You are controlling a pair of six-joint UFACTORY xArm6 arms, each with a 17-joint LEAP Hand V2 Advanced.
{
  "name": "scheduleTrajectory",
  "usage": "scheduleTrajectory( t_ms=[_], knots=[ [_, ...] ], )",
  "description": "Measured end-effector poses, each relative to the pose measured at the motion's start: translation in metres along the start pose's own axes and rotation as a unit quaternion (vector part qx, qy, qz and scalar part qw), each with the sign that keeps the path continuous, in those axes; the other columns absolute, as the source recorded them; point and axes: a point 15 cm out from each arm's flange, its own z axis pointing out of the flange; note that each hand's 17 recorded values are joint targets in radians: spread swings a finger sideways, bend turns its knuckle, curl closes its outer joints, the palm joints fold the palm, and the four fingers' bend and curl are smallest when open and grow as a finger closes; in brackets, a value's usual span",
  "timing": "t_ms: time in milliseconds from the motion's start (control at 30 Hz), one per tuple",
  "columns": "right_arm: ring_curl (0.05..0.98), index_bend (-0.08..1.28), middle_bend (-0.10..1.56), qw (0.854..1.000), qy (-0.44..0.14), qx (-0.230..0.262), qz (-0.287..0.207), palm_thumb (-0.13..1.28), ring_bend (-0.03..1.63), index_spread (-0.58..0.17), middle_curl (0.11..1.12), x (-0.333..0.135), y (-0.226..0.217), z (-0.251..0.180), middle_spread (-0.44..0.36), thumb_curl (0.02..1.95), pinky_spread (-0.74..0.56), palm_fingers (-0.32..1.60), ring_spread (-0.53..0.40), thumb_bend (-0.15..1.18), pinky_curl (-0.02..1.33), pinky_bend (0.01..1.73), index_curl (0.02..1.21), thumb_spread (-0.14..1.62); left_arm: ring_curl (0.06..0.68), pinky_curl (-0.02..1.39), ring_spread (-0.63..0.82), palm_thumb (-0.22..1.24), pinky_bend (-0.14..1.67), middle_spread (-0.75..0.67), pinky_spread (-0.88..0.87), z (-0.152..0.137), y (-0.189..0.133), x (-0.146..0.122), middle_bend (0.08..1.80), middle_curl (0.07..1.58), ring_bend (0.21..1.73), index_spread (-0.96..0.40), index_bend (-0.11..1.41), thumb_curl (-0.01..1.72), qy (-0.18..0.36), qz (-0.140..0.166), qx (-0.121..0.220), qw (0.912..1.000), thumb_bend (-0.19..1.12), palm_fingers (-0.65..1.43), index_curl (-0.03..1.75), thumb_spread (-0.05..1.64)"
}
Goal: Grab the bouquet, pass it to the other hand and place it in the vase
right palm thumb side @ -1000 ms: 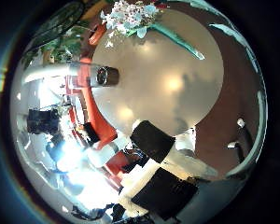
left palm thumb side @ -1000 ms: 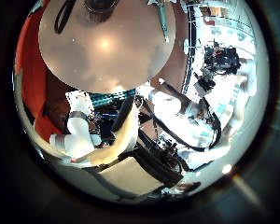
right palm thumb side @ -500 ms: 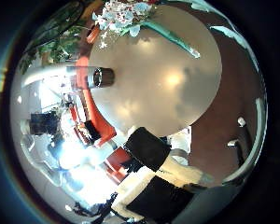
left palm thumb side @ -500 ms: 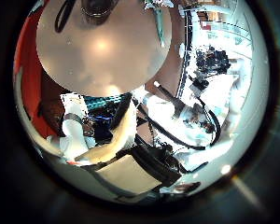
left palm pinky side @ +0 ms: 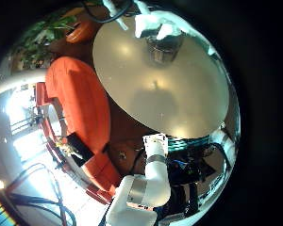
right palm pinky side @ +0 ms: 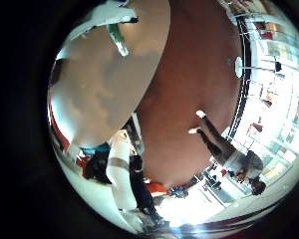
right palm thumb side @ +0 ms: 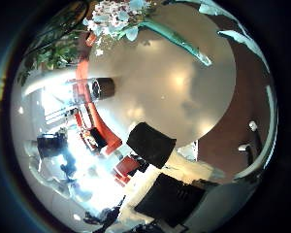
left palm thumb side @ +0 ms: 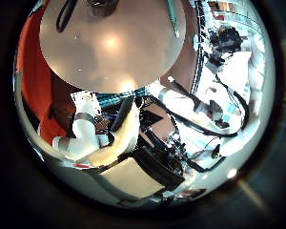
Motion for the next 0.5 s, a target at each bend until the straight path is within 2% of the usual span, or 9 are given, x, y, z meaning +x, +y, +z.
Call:
scheduleTrajectory(
  t_ms=[267, 367, 500],
  knots=[
    [0.308, 0.18, 0.54, 0.997, -0.014, -0.034, 0.066, 0.33, 1.07, -0.251, 0.46, 0.001, -0.056, 0.020, -0.099, 0.31, -0.11, 0.57, -0.224, -0.02, 0.12, 0.88, 0.33, 1.10, 0.172, 0.30, 0.47, 0.28, 0.19, 0.26, 0.47, 0.001, -0.007, -0.004, 0.18, 0.31, 0.45, -0.05, 0.19, 0.30, 0.006, 0.041, 0.012, 0.9991, -0.02, 0.27, 0.44, 1.15],
    [0.313, 0.19, 0.55, 0.996, -0.005, -0.049, 0.071, 0.35, 1.07, -0.247, 0.46, -0.015, -0.066, 0.032, -0.101, 0.32, -0.13, 0.57, -0.230, -0.02, 0.11, 0.90, 0.34, 1.10, 0.174, 0.30, 0.47, 0.27, 0.19, 0.26, 0.47, 0.002, -0.005, -0.006, 0.18, 0.31, 0.45, -0.05, 0.19, 0.29, 0.005, 0.051, 0.013, 0.9986, -0.02, 0.27, 0.44, 1.16],
    [0.322, 0.20, 0.56, 0.994, 0.002, -0.079, 0.077, 0.35, 1.08, -0.242, 0.47, -0.026, -0.076, 0.056, -0.103, 0.32, -0.14, 0.55, -0.227, -0.02, 0.09, 0.90, 0.36, 1.10, 0.175, 0.30, 0.47, 0.27, 0.19, 0.26, 0.47, 0.006, -0.002, -0.013, 0.18, 0.31, 0.45, -0.05, 0.19, 0.29, 0.008, 0.051, 0.010, 0.9986, -0.02, 0.27, 0.44, 1.16]
  ],
)
